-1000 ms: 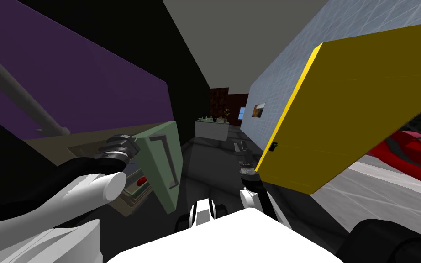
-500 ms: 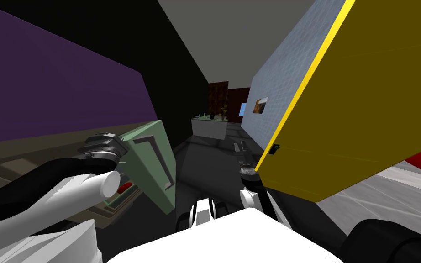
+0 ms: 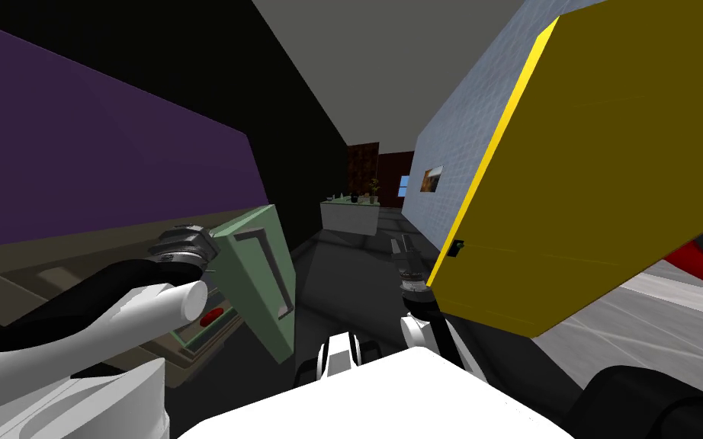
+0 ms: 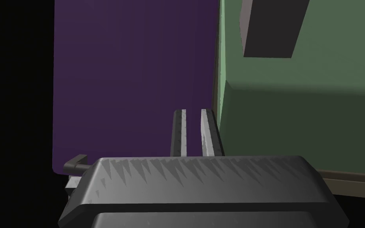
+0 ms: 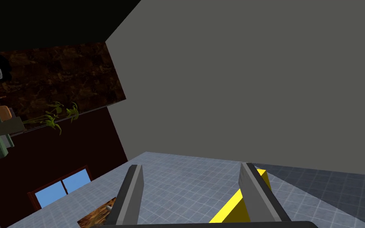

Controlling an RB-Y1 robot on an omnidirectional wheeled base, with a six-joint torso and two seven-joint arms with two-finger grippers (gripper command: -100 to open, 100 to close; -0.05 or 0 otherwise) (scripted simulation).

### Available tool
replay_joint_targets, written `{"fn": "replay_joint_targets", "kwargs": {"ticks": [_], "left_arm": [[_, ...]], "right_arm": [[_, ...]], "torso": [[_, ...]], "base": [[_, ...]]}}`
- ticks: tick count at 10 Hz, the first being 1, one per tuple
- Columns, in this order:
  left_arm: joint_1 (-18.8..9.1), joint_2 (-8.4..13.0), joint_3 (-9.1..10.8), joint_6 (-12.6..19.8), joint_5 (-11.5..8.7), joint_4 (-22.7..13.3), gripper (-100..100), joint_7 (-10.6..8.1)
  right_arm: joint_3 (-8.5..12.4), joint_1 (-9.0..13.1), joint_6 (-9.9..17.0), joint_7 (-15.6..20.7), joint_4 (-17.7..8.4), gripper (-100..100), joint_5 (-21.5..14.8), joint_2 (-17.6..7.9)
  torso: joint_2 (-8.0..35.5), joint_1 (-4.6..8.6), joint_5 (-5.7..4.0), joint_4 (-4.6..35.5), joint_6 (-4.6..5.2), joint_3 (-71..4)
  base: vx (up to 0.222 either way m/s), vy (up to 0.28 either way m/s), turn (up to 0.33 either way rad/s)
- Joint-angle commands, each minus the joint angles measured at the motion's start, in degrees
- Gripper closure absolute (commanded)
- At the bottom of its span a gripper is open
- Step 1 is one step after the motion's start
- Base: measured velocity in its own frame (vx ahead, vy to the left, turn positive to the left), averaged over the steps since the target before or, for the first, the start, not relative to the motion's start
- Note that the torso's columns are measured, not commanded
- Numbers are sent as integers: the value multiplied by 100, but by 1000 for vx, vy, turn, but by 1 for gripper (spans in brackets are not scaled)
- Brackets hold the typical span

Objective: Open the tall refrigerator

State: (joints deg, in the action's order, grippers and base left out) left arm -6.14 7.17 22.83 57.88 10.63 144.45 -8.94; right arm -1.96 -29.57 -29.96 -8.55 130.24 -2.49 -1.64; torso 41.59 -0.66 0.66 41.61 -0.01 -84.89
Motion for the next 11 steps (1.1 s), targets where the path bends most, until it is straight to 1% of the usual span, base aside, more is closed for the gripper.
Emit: {"fn": "replay_joint_targets", "kwargs": {"ticks": [1,4,5,6,11], "left_arm": [[-17,64,-8,207,-6,-206,-100,91],[-54,264,11,386,-51,-336,-100,269],[-83,406,30,525,-81,-371,-100,393],[-97,476,41,600,-95,-376,-100,455],[-170,811,106,986,-156,-288,-100,743]], "right_arm": [[0,0,0,0,0,0,0,0],[0,0,0,0,0,0,0,0],[0,0,0,0,0,0,0,0],[0,0,0,0,0,0,0,0],[0,0,0,0,0,0,0,0]], "torso": [[-17,20,-10,-3,12,-13],[-62,-32,5,-17,23,-48],[-77,-47,13,-25,23,-57],[-93,-67,22,-33,25,-68],[-138,-20,12,-52,59,-97]], "base": [[-7,53,-10],[-19,101,-22],[-23,157,-49],[-19,176,-23],[-12,143,-18]]}}
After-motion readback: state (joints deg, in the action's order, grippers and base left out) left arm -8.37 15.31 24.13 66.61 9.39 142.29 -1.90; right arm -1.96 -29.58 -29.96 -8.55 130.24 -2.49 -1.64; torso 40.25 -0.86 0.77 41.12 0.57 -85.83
